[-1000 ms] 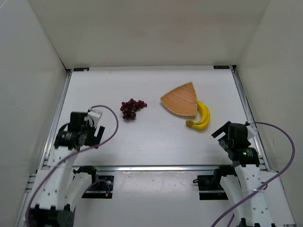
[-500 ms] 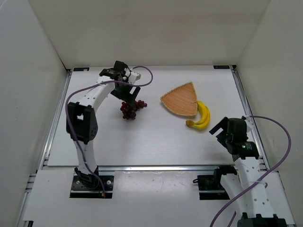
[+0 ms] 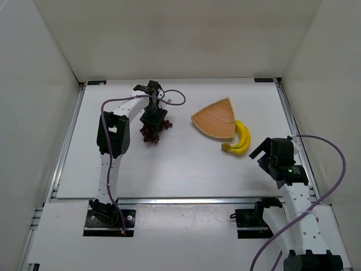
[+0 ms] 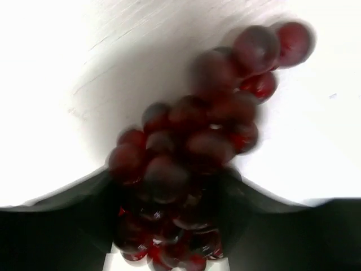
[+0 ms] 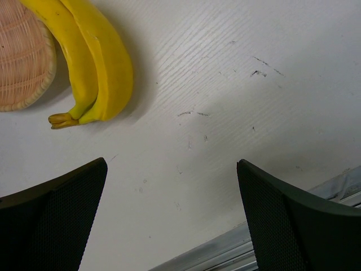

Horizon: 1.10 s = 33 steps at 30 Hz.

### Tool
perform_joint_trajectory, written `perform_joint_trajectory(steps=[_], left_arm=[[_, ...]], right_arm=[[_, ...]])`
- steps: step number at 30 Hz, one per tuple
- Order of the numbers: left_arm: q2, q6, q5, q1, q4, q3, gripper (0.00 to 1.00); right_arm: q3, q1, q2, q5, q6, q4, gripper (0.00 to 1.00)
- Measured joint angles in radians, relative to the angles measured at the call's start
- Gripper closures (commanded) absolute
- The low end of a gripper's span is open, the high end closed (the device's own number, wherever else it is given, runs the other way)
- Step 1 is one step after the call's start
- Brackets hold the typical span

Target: Place and organize the fake fruits in the fruit bowl

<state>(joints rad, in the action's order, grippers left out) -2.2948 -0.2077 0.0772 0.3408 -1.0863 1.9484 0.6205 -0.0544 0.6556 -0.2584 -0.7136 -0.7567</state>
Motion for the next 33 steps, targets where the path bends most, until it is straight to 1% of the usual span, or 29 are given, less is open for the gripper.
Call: perform_joint_trajectory(steps=[2, 5, 7, 11, 14, 17, 20, 22, 24, 26, 29, 30, 33], left_arm=[[0.0, -0.009, 0.002, 0.0, -0.02, 0.018, 0.63], [0.0, -0.019, 0.0, 0.001, -0.048, 0.037, 0.71], [0.002, -0.024, -0.008, 0.008, -0.062, 0.046, 0.75], [0.023, -0.034, -0.062, 0.051, -0.072, 0.064, 0.76], [0.073, -0.056, -0.139, 0.129, -0.026, 0.071, 0.76], [0.132, -0.087, -0.217, 0.247, 0.076, 0.073, 0.76], [0.14, -0.109, -0.251, 0.353, 0.176, 0.135, 0.74], [0.092, -0.116, -0.254, 0.404, 0.208, 0.258, 0.74], [0.016, -0.12, -0.257, 0.432, 0.271, 0.396, 0.7], [-0.044, -0.126, -0.258, 0.442, 0.339, 0.468, 0.68], [-0.106, -0.136, -0.256, 0.443, 0.393, 0.478, 0.57], [-0.124, -0.142, -0.252, 0.443, 0.4, 0.478, 0.49], [-0.181, -0.151, -0.239, 0.442, 0.41, 0.478, 0.28]], right_arm=[[0.006, 0.0, 0.02, 0.0, 0.005, 0.008, 0.0], [0.011, 0.0, 0.055, 0.0, 0.011, 0.024, 0.0], [0.015, 0.0, 0.08, 0.003, 0.015, 0.037, 0.0], [0.023, 0.0, 0.121, 0.009, 0.018, 0.064, 0.0], [0.024, 0.0, 0.144, 0.017, 0.018, 0.089, 0.0], [0.024, 0.0, 0.164, 0.026, 0.023, 0.109, 0.0], [0.024, 0.0, 0.19, 0.031, 0.034, 0.133, 0.0], [0.025, 0.0, 0.213, 0.036, 0.042, 0.145, 0.0], [0.029, 0.0, 0.24, 0.04, 0.049, 0.154, 0.0], [0.041, 0.0, 0.263, 0.046, 0.058, 0.157, 0.0], [0.066, 0.0, 0.291, 0.063, 0.066, 0.169, 0.0], [0.074, 0.0, 0.298, 0.07, 0.067, 0.177, 0.0], [0.089, 0.0, 0.316, 0.101, 0.074, 0.209, 0.0]])
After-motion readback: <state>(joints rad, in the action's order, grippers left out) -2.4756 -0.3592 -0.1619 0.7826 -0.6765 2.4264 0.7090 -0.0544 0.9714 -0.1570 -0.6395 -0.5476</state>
